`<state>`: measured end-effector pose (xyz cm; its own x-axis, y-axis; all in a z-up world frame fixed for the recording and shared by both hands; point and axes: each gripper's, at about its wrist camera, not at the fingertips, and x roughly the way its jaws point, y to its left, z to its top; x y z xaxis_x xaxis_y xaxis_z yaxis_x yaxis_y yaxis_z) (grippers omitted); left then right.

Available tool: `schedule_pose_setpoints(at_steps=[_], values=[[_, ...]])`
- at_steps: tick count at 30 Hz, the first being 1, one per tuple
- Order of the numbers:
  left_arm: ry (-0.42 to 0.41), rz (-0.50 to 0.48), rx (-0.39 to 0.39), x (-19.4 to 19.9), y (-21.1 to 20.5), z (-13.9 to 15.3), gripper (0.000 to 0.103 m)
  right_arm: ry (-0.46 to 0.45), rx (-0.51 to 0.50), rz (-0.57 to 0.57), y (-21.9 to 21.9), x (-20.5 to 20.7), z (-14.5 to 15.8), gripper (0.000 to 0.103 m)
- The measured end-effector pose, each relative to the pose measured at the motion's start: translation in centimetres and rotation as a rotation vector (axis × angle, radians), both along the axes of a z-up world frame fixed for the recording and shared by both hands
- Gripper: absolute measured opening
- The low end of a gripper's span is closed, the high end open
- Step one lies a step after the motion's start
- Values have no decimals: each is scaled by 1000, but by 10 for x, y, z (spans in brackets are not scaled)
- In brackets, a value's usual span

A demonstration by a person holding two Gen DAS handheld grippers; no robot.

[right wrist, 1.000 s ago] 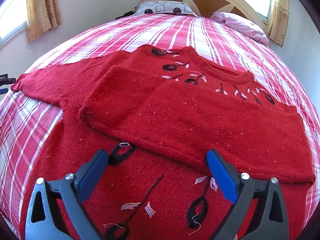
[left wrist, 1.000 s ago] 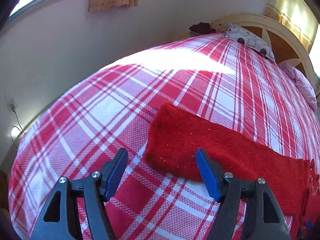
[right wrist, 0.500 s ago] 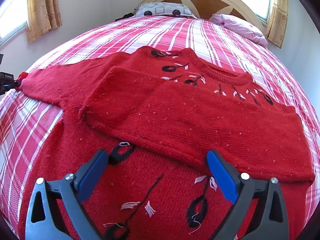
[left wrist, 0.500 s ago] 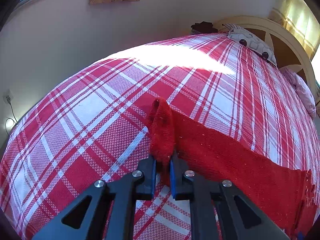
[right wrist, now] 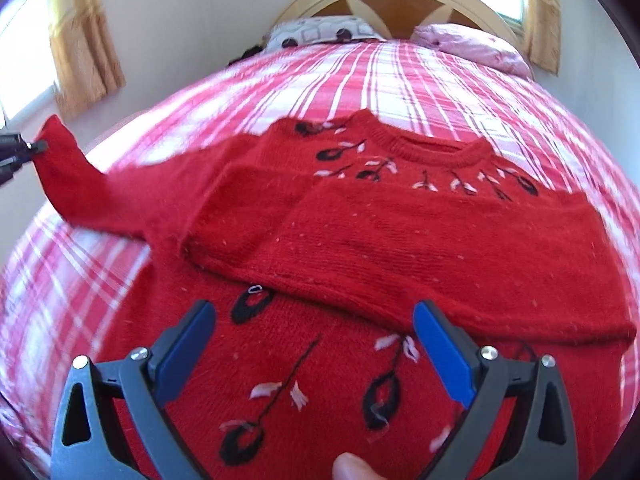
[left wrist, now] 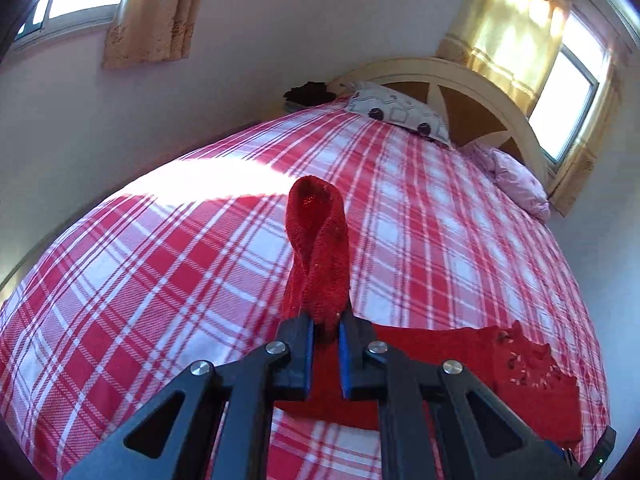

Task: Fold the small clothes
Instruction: 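Lift the held sleeve, lay it across the sweater front, open left tool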

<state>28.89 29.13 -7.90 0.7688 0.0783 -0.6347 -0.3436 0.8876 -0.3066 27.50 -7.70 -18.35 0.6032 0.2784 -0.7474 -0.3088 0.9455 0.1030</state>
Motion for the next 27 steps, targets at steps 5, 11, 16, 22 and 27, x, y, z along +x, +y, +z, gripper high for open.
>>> schedule_pose_setpoints(at_steps=[5,11,16,22,27], values=[[-63,-113,-28,5,-60,24,9,-55,69,-59,-27,-14,24,101],[-102,-251,-80,16,-132,40,9,-87,97,-101,-53,-32,35,101],[-108,-363,-102,27,-198,43,9,-103,125,-122,-70,-43,38,101],[-80,-461,-110,42,-262,27,9,-110,157,-151,-97,-54,40,101],[-33,-524,-68,58,-314,-5,10,-100,182,-207,-123,-58,35,101]])
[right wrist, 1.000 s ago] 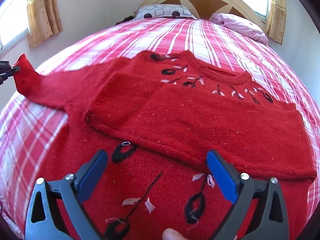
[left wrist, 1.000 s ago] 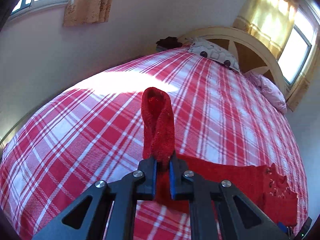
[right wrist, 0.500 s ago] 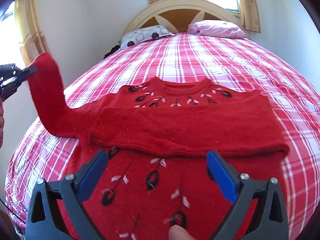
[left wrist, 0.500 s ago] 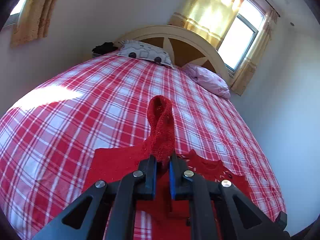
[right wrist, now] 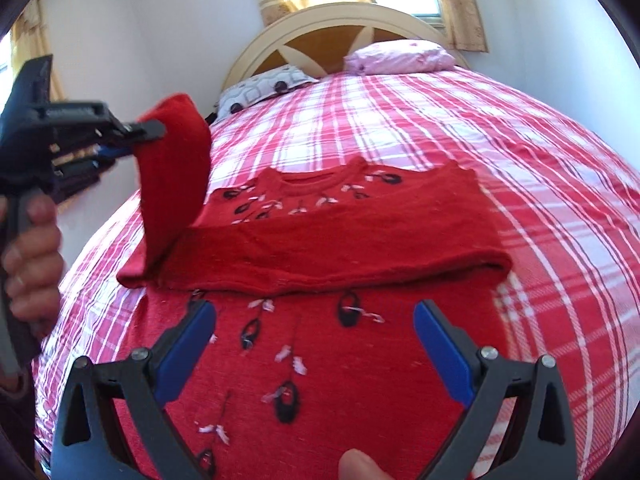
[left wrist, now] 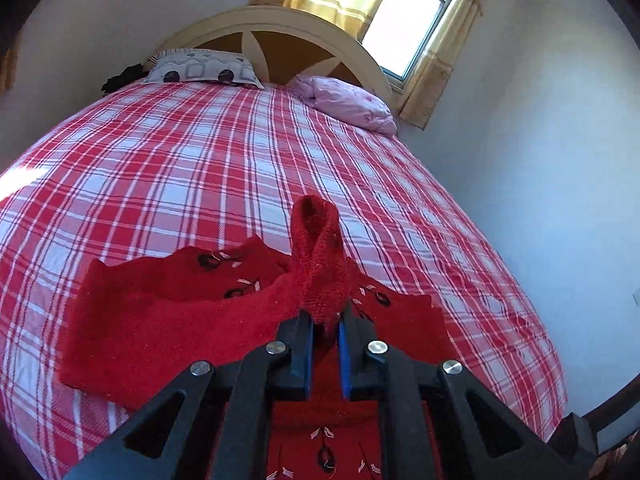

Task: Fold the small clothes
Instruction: 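Lift the held sleeve, lay it across the sweater front, open left tool, then grasp the side edge of the sweater body with the right tool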

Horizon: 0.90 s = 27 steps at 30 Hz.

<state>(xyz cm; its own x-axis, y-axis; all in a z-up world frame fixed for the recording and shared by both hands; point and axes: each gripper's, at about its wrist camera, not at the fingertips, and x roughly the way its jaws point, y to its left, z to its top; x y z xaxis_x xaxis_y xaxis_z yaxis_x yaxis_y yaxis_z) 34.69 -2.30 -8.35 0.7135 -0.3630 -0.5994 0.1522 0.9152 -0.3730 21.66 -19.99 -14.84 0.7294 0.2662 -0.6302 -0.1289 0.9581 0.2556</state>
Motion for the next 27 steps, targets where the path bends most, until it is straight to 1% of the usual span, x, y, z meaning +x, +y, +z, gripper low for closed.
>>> schedule_pose_setpoints(at_steps=[4,8,10,12,15,17,18,19,20,21,22,25,27], values=[[37,-30,47,8,-32,-31,10,8,6,-36,-18,-2,-3,101],[68,-71,84,8,-57,-53,10,14,14,-63,-30,-2,-7,101],[84,-107,115,7,-69,-63,10,15,19,-77,-36,-2,-8,101],[90,-126,175,5,-78,-68,13,15,19,-89,-40,-2,-9,101],[82,-143,225,-2,-80,-67,14,11,19,-116,-50,-4,-8,101],[56,-147,251,-9,-79,-61,21,8,25,-142,-57,-4,-7,101],[27,-152,264,-15,-79,-56,24,7,27,-153,-59,-5,-6,101],[-11,-154,272,-22,-76,-49,36,5,28,-164,-62,-4,-4,101],[-34,-155,276,-26,-75,-47,59,1,29,-172,-63,-4,-2,101],[-68,-154,286,-31,-74,-42,71,-2,31,-177,-64,-3,-1,101],[-94,-150,294,-35,-72,-39,80,-5,34,-180,-63,-2,2,101],[-152,-151,331,-38,-66,-32,80,-9,40,-180,-60,-1,6,101],[-171,-120,357,-38,-54,-31,80,-5,35,-161,-54,3,7,101]])
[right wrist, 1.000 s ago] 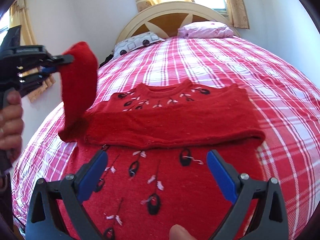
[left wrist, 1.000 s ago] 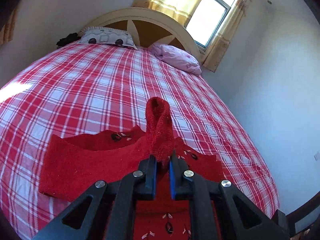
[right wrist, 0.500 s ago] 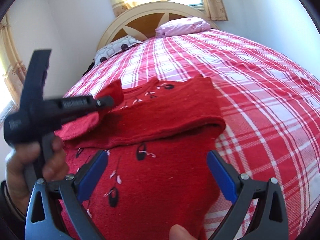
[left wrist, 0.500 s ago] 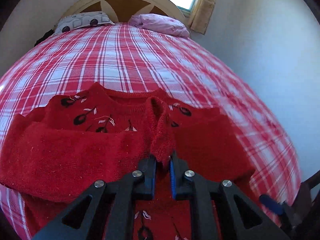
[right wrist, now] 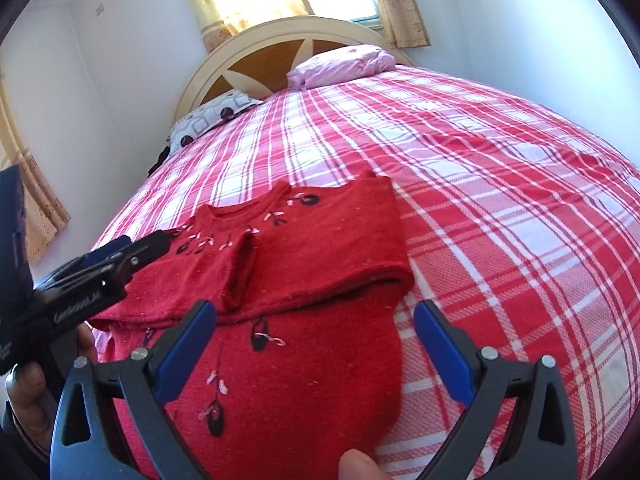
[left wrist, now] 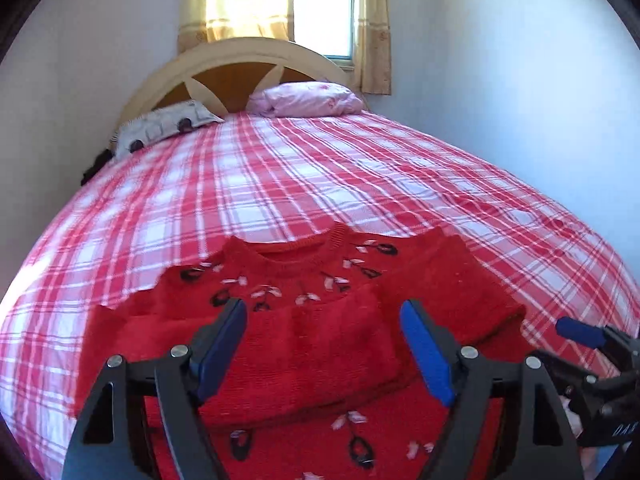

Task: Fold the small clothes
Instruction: 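Grasp the side edge of the sweater body with the right tool, then lift the held side edge and fold it inward over the sweater center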

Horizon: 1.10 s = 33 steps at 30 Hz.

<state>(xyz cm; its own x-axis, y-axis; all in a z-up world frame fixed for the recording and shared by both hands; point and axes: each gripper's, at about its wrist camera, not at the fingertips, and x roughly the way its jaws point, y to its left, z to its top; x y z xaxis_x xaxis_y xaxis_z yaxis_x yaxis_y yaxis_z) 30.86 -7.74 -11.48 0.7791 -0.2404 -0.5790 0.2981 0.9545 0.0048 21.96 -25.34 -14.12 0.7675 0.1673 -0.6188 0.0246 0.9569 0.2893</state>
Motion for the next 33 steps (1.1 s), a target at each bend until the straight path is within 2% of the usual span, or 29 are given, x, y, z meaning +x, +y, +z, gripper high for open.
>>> schedule_pose_setpoints(at_steps=[1,3,6,8,11,14,19,22,23,24,25,28,33], values=[[-15,35,2,-1,12,0,80,7,2,25,5,4,0,100],[-23,114,18,0,35,-4,80,28,11,59,12,15,0,90],[-17,232,50,2,74,-14,80,66,12,111,30,35,-5,80],[3,309,62,4,101,-24,80,99,38,153,40,51,-9,79],[54,382,25,8,137,-41,80,138,57,185,54,71,-16,79],[94,432,-44,10,163,-57,80,190,75,198,64,90,-25,79],[127,417,-125,12,176,-69,80,250,47,192,79,108,-44,70],[133,403,-142,11,178,-72,80,251,15,200,88,111,-47,58],[137,404,-156,12,179,-73,80,256,18,213,90,111,-49,39],[139,406,-174,11,182,-73,80,266,24,224,92,113,-50,27],[139,406,-191,11,185,-73,80,269,33,222,91,114,-51,19],[135,417,-244,7,194,-73,80,257,74,218,81,117,-44,14],[157,454,-276,8,201,-76,80,161,28,195,68,108,-13,13]])
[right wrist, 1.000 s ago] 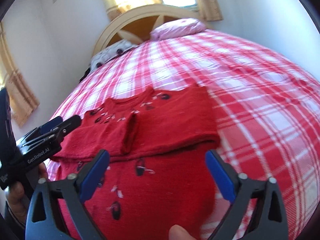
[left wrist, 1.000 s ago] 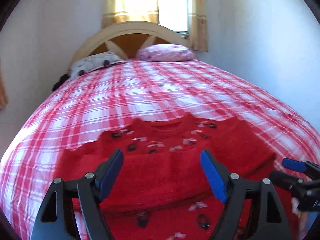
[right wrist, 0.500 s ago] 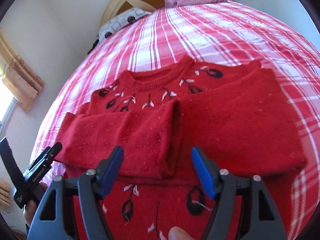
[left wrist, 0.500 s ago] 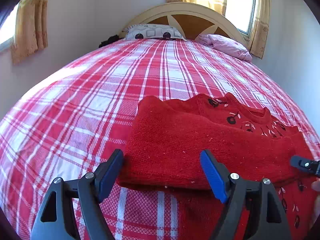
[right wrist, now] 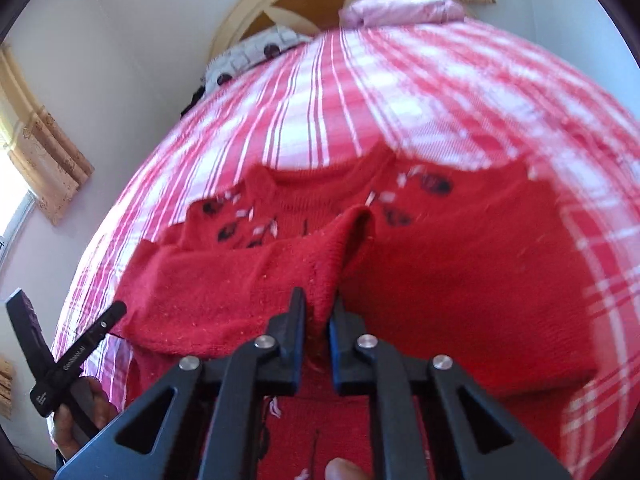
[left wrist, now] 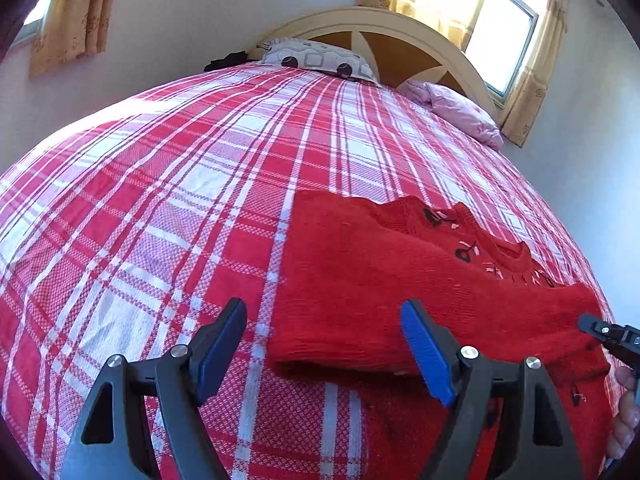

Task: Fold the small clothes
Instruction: 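Lift the held side edge and fold it inward over the sweater center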

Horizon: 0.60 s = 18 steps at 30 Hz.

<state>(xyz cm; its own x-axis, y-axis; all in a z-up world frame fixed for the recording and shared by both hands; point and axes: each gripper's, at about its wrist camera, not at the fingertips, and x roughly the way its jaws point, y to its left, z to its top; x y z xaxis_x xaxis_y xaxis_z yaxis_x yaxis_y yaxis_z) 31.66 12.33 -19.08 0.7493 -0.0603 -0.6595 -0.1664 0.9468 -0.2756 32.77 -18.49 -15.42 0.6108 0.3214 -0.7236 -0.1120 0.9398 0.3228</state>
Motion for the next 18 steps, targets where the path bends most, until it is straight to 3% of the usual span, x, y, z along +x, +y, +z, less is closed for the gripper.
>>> schedule_pose_setpoints(at_steps=[5,13,18], values=[[-12,18,-15,-4,4,1,80,-52,-26,-45,-23,-7,18,12],[13,16,10,-1,0,-1,80,-53,-34,-86,-54,-17,17,12],[-53,1,65,-17,-12,14,80,-66,-5,-63,-49,-9,30,12]])
